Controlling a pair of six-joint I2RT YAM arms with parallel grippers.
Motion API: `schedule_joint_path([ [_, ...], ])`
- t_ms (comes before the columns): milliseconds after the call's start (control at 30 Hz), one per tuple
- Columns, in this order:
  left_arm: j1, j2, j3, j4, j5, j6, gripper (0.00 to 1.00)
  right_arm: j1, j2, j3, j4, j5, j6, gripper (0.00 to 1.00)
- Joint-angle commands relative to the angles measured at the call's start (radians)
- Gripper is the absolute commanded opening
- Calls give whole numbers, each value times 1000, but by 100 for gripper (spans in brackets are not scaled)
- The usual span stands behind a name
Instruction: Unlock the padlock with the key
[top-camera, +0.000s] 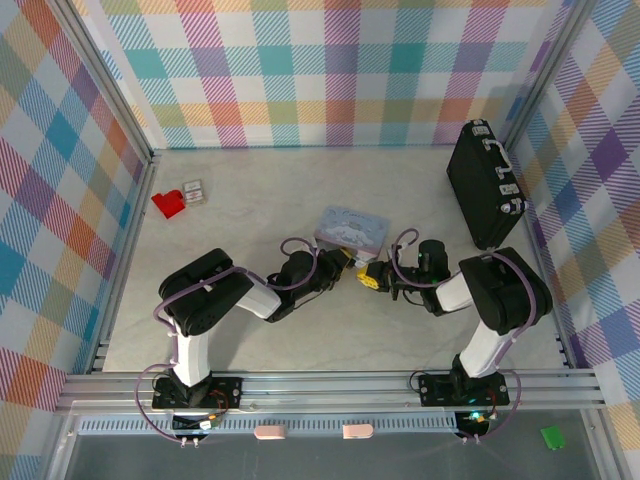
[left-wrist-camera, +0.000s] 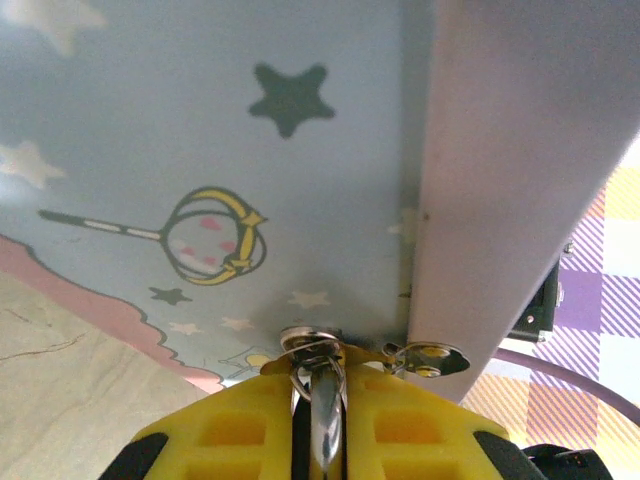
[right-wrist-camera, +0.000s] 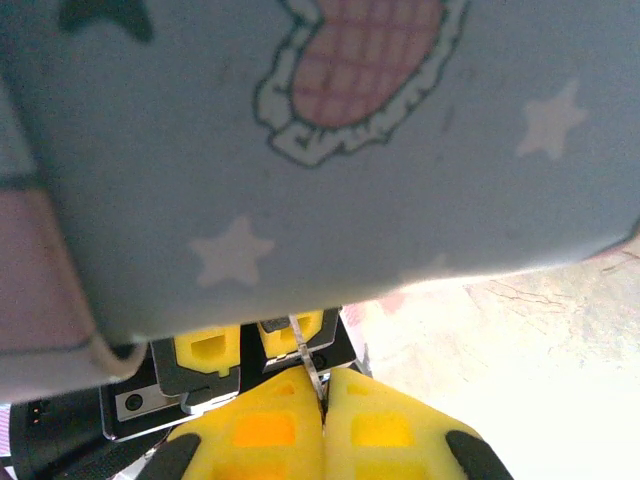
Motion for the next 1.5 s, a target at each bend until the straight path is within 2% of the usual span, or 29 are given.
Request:
schedule_joint_path([
  [0,-121,-12,49,117,245,-17,0,-9,-27,73,-32,117,-62,0],
  [133,-124,-15,47,116,250,-14,0,-26,-7,84,-39,113,-63,0],
  [367,-127,-24,42,103,255,-6,0,-35,64,89,48,108,-11,0],
  [1467,-141,-7,69,92,269,1,0,-58,78,88,27,145,-8,0],
])
